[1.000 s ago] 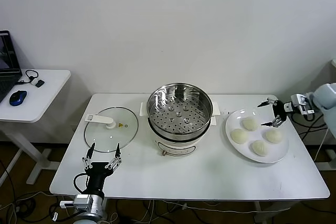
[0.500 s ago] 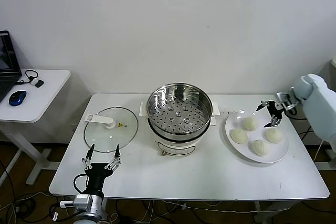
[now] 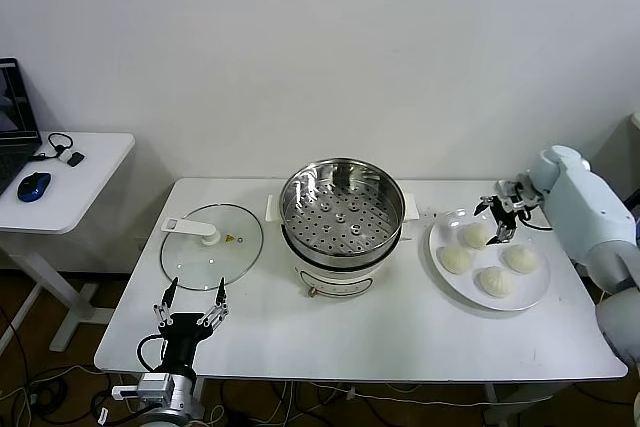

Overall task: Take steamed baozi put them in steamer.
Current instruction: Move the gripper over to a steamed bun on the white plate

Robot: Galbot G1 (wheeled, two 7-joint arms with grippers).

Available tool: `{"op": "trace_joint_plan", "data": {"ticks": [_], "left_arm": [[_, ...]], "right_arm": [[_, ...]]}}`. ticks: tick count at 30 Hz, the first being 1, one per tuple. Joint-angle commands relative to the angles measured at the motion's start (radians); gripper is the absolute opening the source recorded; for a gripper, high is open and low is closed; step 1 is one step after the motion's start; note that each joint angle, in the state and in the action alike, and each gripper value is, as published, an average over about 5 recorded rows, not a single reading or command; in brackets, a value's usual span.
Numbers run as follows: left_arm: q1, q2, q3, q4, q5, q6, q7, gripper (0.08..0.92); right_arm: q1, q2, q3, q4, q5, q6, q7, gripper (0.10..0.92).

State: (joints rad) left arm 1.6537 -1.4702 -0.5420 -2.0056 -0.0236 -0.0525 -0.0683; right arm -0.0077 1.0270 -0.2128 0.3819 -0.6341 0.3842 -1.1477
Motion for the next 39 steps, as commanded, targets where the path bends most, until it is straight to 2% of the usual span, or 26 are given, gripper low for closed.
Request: {"op": "trace_joint_plan", "data": {"ticks": [1,19,24,27,36,39], "left_arm": [[0.001,-0.001,0.000,0.000,-0.001,-0.001,-0.001,0.823],[0.013,-0.002,-0.002,0.005,-0.009,-0.012,-0.003,0.823],[0.013,-0.002,-0.002,0.008,-0.009,-0.013,-0.005,0.823],[0.012,-0.003,-0.001,0.009,-0.010,-0.014,-0.006,0.823],[0.012,-0.003,-0.001,0.015,-0.010,-0.017,-0.006,0.823],[0.009,-0.003,-0.002,0.018,-0.010,-0.016,-0.007,0.823]], "right_arm": [[-0.002,0.030,0.044,-0.031,-0.056,-0.012,0.012,0.823],[-0.007,0.045,0.098,-0.060,-0.126,-0.028,0.025,0.818],[-0.009,0.044,0.106,-0.062,-0.130,-0.030,0.021,0.711],[-0.010,0.045,0.111,-0.061,-0.130,-0.031,0.021,0.673],[-0.008,0.043,0.112,-0.044,-0.117,-0.026,0.016,0.654],[-0.010,0.024,0.073,-0.001,-0.068,-0.024,0.006,0.657]]}}
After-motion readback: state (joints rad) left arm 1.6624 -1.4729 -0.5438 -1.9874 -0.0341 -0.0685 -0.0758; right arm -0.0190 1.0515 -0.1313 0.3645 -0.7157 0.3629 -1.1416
